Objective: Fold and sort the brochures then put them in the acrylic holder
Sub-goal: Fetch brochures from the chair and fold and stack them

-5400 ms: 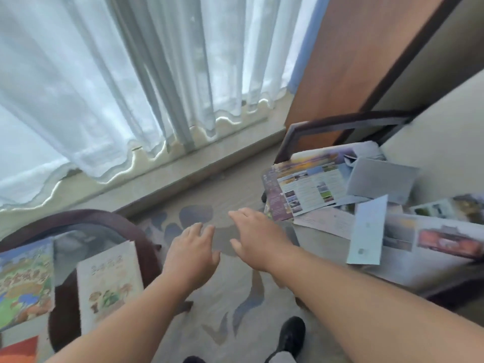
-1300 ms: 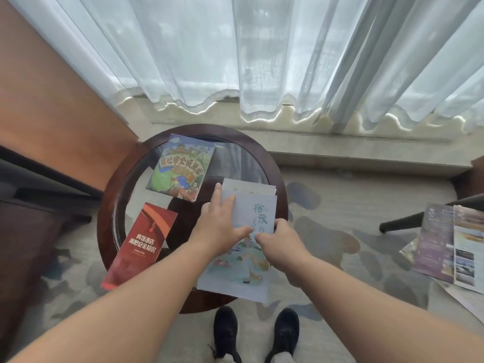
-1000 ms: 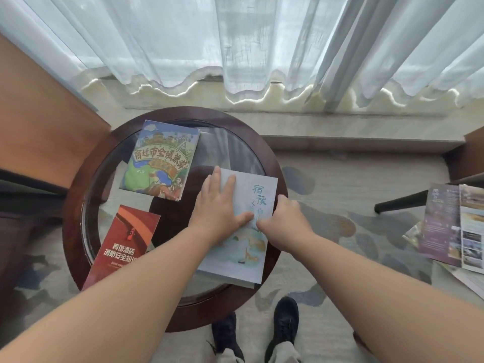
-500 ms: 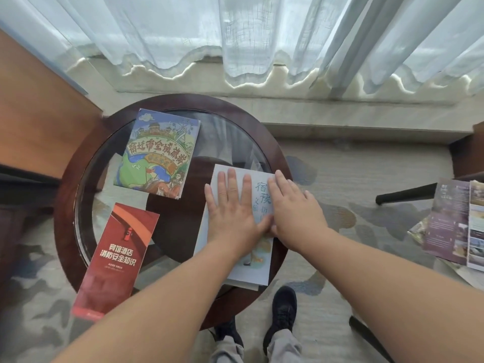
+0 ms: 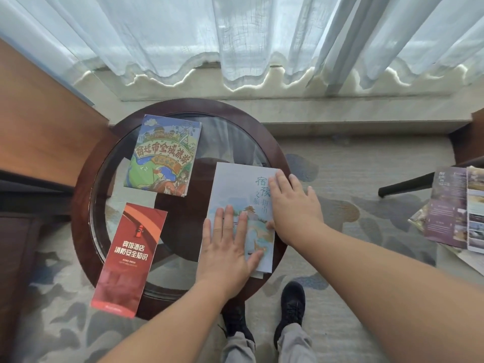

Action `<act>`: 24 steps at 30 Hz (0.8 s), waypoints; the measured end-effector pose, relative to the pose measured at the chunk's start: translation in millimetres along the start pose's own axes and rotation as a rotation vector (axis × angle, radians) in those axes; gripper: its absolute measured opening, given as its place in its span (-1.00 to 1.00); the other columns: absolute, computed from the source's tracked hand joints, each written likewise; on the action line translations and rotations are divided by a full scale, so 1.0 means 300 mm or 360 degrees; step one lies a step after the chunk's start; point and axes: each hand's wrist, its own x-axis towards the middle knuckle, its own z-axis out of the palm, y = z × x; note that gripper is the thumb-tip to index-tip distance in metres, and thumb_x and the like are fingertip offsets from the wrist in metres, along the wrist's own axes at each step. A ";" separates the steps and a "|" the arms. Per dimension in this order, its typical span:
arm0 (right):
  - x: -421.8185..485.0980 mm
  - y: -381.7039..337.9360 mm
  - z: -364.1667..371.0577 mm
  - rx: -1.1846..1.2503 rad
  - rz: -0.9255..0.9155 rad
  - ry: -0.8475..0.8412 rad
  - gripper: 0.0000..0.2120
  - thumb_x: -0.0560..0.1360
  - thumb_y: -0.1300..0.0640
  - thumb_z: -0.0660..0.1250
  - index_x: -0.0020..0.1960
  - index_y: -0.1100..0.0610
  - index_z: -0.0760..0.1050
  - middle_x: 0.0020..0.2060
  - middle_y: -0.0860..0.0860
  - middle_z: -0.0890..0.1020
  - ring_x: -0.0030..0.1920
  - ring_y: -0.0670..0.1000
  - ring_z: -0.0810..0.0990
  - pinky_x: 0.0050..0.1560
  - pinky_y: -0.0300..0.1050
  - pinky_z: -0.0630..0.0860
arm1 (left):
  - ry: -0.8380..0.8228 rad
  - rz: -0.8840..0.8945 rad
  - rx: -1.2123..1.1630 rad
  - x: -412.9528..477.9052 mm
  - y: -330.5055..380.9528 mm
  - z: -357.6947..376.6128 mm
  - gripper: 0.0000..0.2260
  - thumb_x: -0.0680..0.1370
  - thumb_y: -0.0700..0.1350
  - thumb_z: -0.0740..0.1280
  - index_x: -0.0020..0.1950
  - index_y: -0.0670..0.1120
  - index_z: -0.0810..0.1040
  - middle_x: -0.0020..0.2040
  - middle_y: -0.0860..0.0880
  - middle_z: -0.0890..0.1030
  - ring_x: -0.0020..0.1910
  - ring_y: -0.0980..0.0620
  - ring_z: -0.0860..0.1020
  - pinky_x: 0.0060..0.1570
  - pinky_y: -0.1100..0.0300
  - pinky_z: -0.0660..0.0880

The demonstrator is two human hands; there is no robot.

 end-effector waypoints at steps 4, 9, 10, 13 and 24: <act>-0.105 -0.037 0.030 0.0250 -0.0132 -0.0063 -0.13 0.52 -0.19 0.33 0.60 0.12 -0.07 0.60 0.04 0.00 0.58 0.08 0.00 0.52 0.11 0.14 | -0.0027 -0.0006 -0.0036 0.006 -0.014 -0.095 -0.30 0.56 0.32 0.03 0.58 -0.01 -0.05 0.58 -0.18 -0.03 0.56 -0.18 -0.08 0.48 -0.10 -0.05; -0.282 0.001 -0.022 0.0556 -0.0029 0.0019 -0.34 0.56 -0.16 0.28 0.52 0.13 0.16 0.54 0.07 0.18 0.54 0.08 0.13 0.45 0.08 0.26 | 0.0022 0.0150 -0.0099 0.010 0.007 -0.273 -0.53 0.55 0.13 0.21 0.42 -0.01 0.32 0.39 -0.08 0.37 0.35 -0.10 0.32 0.27 0.02 0.31; -0.322 0.022 -0.038 0.0592 0.0009 0.0067 -0.38 0.57 -0.15 0.27 0.50 0.13 0.19 0.51 0.07 0.23 0.52 0.10 0.18 0.44 0.09 0.29 | 0.0029 0.0200 -0.0118 0.008 0.033 -0.308 -0.56 0.55 0.09 0.22 0.40 -0.02 0.35 0.36 -0.07 0.39 0.33 -0.10 0.35 0.26 0.02 0.33; -0.443 0.111 -0.072 0.0652 0.0147 0.0176 -0.42 0.58 -0.13 0.26 0.48 0.13 0.22 0.47 0.08 0.28 0.48 0.12 0.24 0.41 0.11 0.31 | 0.0054 0.0359 -0.0150 -0.002 0.151 -0.398 -0.60 0.55 0.04 0.23 0.36 -0.05 0.38 0.29 -0.07 0.45 0.29 -0.11 0.40 0.23 0.00 0.38; -0.842 0.500 0.021 0.0924 0.0464 0.0330 -0.45 0.60 -0.12 0.22 0.48 0.12 0.22 0.46 0.08 0.28 0.45 0.13 0.28 0.37 0.10 0.34 | 0.0109 0.0758 -0.0047 -0.128 0.703 -0.512 -0.53 0.53 0.04 0.20 0.44 -0.02 0.32 0.34 -0.09 0.44 0.31 -0.10 0.39 0.23 0.00 0.39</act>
